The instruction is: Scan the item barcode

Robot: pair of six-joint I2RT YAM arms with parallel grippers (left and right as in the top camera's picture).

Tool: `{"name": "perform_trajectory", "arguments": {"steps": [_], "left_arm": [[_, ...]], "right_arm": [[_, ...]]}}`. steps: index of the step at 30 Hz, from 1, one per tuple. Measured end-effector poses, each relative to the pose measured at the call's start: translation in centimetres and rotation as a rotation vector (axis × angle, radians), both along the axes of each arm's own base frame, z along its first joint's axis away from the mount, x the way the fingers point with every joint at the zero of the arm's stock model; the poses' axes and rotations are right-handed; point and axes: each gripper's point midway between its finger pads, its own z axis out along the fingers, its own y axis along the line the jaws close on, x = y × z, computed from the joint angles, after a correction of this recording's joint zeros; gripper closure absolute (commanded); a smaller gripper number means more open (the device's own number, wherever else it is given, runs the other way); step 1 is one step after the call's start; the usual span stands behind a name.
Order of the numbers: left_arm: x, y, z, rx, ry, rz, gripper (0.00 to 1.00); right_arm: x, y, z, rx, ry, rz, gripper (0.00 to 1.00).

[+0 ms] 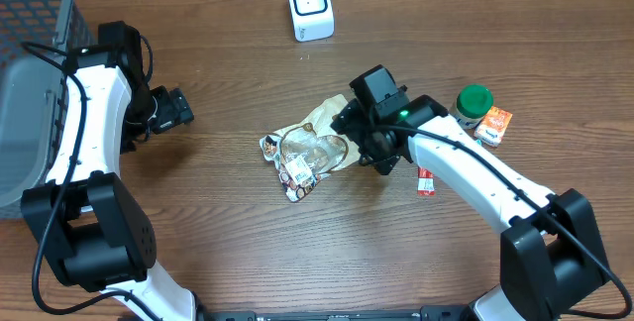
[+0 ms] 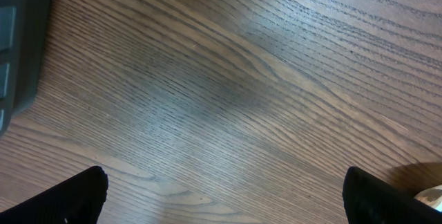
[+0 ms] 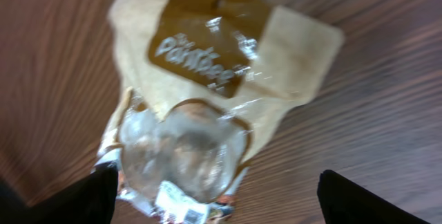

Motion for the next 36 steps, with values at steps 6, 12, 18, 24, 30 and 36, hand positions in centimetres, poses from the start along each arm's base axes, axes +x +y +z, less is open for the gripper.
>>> {"name": "perform_trajectory", "arguments": {"steps": [6, 12, 18, 24, 30, 36], "left_arm": [[0.0, 0.0, 0.0, 0.0, 0.0, 0.0, 0.0], [0.0, 0.0, 0.0, 0.0, 0.0, 0.0, 0.0], [0.0, 0.0, 0.0, 0.0, 0.0, 0.0, 0.0], [0.0, 0.0, 0.0, 0.0, 0.0, 0.0, 0.0], [0.0, 0.0, 0.0, 0.0, 0.0, 0.0, 0.0], [0.0, 0.0, 0.0, 0.0, 0.0, 0.0, 0.0]], "right_arm": [[-0.2, 2.2, 0.4, 0.004, -0.053, 0.032, 0.08], [-0.2, 2.3, 0.4, -0.022, -0.073, 0.016, 0.08], [0.2, 1.8, -0.1, -0.05, -0.078, -0.008, 0.04], [0.5, 2.1, -2.8, -0.071, -0.039, -0.021, 0.02], [0.5, 2.3, -3.2, -0.066, -0.031, -0.023, 0.03], [0.5, 2.3, -3.8, -0.073, -0.022, -0.023, 0.03]]}}
